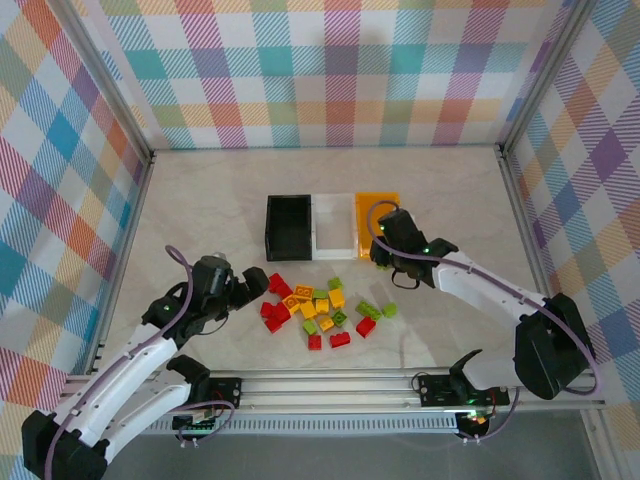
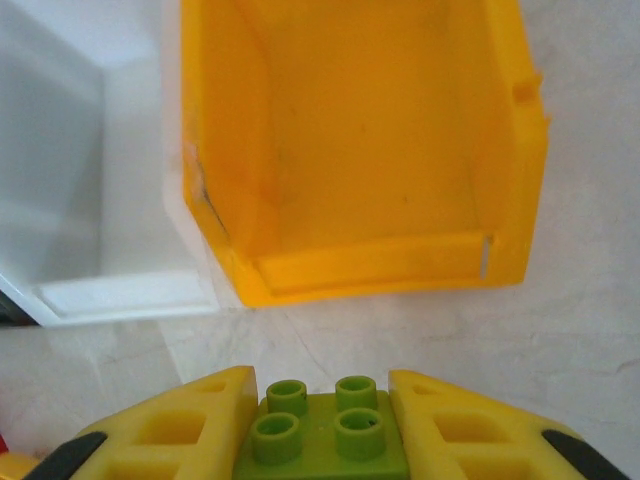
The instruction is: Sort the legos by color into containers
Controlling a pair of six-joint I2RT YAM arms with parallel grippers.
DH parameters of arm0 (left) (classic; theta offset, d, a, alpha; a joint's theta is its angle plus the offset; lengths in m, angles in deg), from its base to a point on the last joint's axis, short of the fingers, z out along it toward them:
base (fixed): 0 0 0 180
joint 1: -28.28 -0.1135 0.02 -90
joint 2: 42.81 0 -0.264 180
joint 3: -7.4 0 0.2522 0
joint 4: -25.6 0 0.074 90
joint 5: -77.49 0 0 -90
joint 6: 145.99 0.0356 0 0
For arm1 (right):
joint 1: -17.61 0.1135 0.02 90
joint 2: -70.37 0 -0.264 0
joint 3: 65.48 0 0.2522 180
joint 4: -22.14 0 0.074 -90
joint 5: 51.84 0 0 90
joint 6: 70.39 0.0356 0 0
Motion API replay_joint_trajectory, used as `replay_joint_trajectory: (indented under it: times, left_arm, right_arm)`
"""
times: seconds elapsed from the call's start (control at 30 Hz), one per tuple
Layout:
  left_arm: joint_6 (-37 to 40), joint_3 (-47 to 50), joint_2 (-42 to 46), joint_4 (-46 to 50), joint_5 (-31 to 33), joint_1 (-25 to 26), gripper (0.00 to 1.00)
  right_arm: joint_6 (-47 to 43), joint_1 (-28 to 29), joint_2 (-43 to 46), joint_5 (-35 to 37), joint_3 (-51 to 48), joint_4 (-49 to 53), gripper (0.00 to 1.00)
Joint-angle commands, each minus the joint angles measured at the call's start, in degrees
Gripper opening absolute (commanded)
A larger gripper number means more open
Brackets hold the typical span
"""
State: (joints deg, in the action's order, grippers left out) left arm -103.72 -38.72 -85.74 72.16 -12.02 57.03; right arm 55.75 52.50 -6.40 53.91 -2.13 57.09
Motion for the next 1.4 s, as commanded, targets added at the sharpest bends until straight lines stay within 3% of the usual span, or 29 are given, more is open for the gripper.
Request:
replay_joint_trajectory:
  times: [0.0, 0.27, 0.43, 0.6, 0.7, 1.0, 1.2, 1.37]
  left_arm:
    - [1.35, 0.58, -1.45, 0.00, -0.66, 0.52, 1.00]
    - [1.27, 0.91, -3.66, -2.41, -1.45, 0.52, 1.00]
    - [1.47, 1.16, -3.70, -2.39, -1.11, 0.51, 1.00]
    - [1.54, 1.16, -4.43, -2.63, -1.21, 0.51, 1.00]
    - [1.41, 1.25, -4.92, -2.83, -1.37, 0.56, 1.00]
    - [1.69, 0.92, -5.49, -2.93, -1.54, 0.53, 1.00]
    - [3.45, -0.40, -4.76, -2.51, -1.72, 0.60, 1.00]
    - [3.08, -4.43, -6.86, 5.59, 2.28, 0.60, 1.00]
  right_arm:
    - [2.20, 0.17, 0.37, -2.98, -6.50, -0.36, 0.29]
    - [2.82, 0.17, -3.74, -3.62, -10.94, -4.10, 0.32]
    - [2.70, 0.17, -6.48, -2.85, -9.75, -4.05, 0.48]
    - [3.10, 0.17, -8.36, -2.01, -9.26, -3.89, 0.53]
    - [3.21, 0.17, -8.58, -1.10, -9.06, -3.55, 0.50]
    - [0.89, 0.09, -5.33, -0.02, -7.57, -2.77, 0.27]
    - [-3.67, -0.49, 3.24, 1.52, -2.27, 0.82, 0.26]
    - [-4.99, -5.29, -4.16, -1.47, 6.31, 0.34, 0.27]
